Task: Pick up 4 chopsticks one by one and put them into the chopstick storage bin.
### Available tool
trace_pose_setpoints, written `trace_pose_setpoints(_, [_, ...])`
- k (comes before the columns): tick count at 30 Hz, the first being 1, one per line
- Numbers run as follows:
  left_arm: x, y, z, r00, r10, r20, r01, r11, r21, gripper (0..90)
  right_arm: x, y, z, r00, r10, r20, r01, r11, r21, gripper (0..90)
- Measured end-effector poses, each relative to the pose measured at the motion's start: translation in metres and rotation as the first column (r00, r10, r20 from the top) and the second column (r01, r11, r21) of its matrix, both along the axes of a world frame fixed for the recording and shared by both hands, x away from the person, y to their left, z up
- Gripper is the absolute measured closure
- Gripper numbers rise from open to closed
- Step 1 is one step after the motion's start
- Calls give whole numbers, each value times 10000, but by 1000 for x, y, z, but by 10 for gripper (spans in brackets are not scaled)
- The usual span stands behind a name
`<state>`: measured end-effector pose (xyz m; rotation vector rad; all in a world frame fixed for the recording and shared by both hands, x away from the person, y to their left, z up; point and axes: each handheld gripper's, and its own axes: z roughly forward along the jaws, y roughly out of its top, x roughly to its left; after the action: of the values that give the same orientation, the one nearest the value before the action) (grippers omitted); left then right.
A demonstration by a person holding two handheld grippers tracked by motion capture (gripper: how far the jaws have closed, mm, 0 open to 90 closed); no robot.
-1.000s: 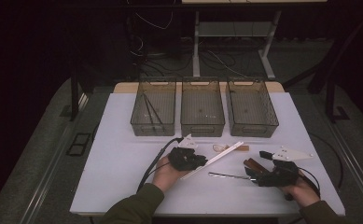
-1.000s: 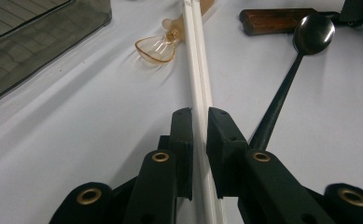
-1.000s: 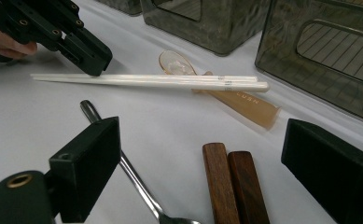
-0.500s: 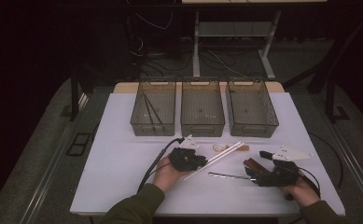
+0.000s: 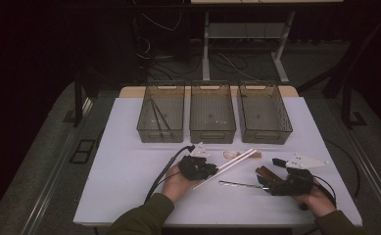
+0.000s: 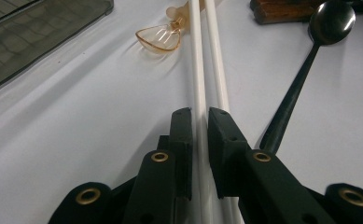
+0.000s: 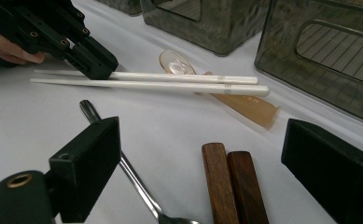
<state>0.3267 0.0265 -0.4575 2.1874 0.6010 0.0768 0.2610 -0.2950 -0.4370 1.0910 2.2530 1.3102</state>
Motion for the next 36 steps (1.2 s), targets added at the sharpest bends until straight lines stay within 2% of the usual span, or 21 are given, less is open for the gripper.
trace_pose_setpoints(8, [-2,-2,-1,9995,110,307,-112,9999,78,837,0,0,0,10000,-1,1,1,10000,2,118])
trace_pose_setpoints(17, [-2,-2,-1,9996,211,171,-209,9997,-111,844,0,0,0,10000,-6,20,6,10000,15,119])
trace_pose_setpoints(18, [-2,0,1,9997,108,228,-108,9999,24,845,0,0,0,10000,1,24,-1,10000,11,118])
trace_pose_setpoints(22, [-3,0,3,9992,276,292,-267,9992,-299,846,0,0,0,10000,5,35,-5,10000,6,119])
trace_pose_setpoints(29, [-3,3,8,9992,152,377,-138,9992,-383,846,0,-1,0,10000,7,62,-7,10000,-2,118])
trace_pose_setpoints(36, [-6,6,13,9991,168,396,-140,9975,-697,847,-1,0,0,10000,59,58,-60,10000,27,119])
